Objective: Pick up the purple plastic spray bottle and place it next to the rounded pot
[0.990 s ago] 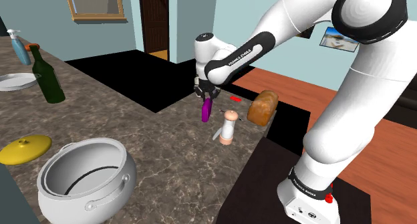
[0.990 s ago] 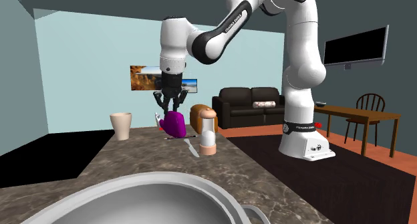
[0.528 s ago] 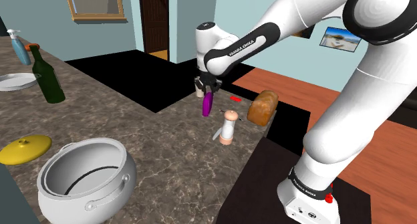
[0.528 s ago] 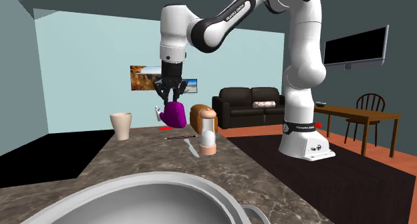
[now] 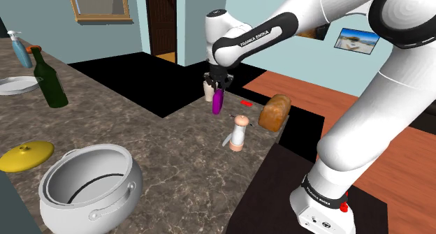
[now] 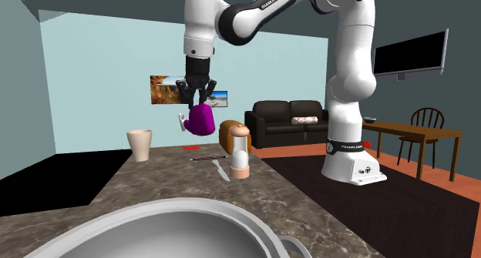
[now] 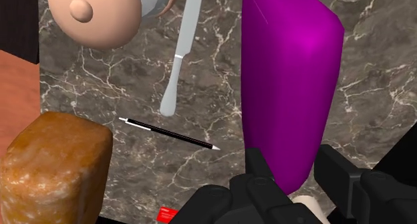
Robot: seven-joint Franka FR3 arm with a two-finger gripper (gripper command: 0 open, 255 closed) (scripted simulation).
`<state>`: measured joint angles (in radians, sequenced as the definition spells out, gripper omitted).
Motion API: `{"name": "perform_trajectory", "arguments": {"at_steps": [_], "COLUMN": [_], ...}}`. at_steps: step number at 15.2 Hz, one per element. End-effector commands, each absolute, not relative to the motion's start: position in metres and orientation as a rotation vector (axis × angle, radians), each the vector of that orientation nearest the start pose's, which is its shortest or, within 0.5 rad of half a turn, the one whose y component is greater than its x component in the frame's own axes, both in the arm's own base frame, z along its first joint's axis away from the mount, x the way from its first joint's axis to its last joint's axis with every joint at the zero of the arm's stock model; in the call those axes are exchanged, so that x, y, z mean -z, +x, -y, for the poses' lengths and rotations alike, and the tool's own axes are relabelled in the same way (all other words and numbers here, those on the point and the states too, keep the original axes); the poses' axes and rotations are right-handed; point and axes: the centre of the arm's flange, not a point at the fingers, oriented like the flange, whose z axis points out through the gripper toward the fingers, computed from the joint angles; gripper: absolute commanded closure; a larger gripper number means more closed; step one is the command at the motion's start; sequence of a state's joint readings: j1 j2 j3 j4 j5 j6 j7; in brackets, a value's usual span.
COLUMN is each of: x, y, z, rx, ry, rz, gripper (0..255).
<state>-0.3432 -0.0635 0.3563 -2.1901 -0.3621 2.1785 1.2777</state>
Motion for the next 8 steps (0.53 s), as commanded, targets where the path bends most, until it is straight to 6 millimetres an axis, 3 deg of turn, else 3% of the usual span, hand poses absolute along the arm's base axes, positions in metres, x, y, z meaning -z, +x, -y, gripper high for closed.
{"name": "perform_trajectory", "arguments": {"at_steps": [1,8], "x": [-0.430,-0.467], "y": [0.527,0.527], "z": [0.005,0.005], "rx": [0.389,0.389], "ry": [-2.888,-2.888], "rz": [-1.698,-1.698], "gripper": [255,255]}}
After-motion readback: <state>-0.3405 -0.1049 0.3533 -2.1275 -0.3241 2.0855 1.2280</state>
